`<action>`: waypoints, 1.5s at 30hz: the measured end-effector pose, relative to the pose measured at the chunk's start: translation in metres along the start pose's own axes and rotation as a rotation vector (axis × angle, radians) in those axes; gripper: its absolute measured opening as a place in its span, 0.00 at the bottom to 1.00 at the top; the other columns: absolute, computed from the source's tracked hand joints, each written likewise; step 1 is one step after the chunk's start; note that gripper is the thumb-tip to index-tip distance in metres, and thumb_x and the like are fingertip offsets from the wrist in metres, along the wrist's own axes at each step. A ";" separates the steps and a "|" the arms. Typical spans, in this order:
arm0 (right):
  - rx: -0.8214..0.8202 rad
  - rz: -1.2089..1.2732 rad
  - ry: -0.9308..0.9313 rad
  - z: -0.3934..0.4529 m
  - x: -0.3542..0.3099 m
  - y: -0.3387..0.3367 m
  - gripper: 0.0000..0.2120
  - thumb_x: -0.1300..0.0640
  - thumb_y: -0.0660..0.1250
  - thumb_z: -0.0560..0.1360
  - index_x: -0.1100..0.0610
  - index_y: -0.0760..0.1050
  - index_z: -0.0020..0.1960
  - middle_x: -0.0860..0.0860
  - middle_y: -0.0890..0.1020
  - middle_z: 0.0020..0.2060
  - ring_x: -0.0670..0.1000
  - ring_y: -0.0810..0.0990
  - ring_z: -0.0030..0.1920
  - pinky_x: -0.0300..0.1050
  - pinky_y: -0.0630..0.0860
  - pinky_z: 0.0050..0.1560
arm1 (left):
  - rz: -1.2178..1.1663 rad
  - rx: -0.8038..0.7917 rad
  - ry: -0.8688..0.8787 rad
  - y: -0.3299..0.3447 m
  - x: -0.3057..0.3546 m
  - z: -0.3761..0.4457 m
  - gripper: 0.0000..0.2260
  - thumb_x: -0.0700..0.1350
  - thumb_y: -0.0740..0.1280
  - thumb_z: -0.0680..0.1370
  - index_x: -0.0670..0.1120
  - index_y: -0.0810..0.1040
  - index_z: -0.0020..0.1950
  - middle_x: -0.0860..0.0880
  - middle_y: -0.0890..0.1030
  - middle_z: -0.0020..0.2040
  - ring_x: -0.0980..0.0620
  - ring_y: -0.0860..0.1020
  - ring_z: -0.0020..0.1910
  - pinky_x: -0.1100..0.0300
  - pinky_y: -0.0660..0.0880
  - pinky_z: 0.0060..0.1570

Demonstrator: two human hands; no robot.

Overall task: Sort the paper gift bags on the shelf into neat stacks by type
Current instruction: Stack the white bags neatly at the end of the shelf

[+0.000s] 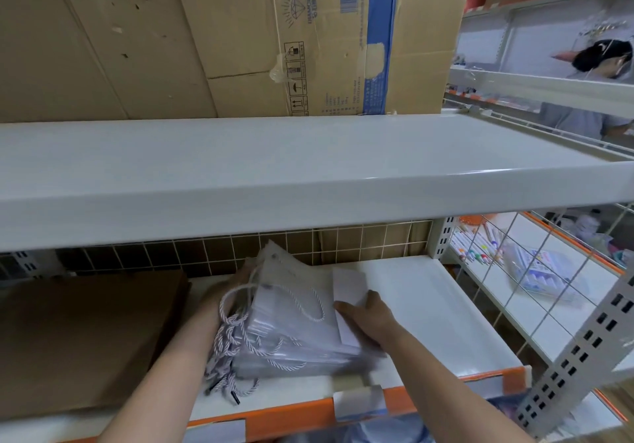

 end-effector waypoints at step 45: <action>-0.060 -0.050 -0.173 -0.020 -0.020 0.022 0.29 0.44 0.60 0.78 0.50 0.57 0.76 0.55 0.67 0.73 0.58 0.71 0.68 0.51 0.69 0.68 | 0.452 -0.013 0.512 -0.024 0.012 -0.014 0.19 0.49 0.70 0.67 0.72 0.74 0.50 0.67 0.78 0.52 0.64 0.76 0.55 0.63 0.72 0.52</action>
Point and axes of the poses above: each hand's wrist, its own z-axis towards the middle knuckle, its own y-axis out of the palm, x = y × z, the point moved 8 cm from there along z, towards the middle knuckle
